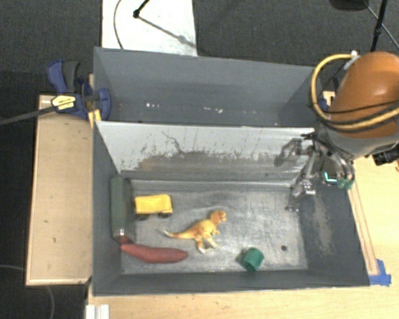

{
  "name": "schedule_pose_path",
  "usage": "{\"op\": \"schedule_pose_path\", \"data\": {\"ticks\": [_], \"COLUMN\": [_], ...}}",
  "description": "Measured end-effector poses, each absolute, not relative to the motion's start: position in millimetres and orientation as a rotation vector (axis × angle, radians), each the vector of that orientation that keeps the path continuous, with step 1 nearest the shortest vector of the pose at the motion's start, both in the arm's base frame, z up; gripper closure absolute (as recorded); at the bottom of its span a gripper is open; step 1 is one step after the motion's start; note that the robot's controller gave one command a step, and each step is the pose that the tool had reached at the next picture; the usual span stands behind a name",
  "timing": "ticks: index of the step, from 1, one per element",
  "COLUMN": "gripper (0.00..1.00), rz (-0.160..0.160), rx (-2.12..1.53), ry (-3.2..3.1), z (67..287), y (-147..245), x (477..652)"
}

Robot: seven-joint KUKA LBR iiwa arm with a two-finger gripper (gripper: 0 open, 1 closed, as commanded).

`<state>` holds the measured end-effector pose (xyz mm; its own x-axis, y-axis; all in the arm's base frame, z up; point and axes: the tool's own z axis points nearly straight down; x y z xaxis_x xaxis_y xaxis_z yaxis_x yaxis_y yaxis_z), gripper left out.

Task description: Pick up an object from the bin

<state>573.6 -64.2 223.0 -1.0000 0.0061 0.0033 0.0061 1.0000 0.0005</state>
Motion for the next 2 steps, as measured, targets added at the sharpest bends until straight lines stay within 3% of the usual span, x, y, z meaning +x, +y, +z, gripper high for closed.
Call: {"op": "schedule_pose_path", "data": {"ticks": [1, 2], "gripper": [0.0, 0.0], "rz": [0.001, 0.0], "rx": [-0.006, 0.165], "ry": [-3.146, -3.141], "z": [227, 197], "y": [-64, 8], "x": [575.2, 559.4]}}
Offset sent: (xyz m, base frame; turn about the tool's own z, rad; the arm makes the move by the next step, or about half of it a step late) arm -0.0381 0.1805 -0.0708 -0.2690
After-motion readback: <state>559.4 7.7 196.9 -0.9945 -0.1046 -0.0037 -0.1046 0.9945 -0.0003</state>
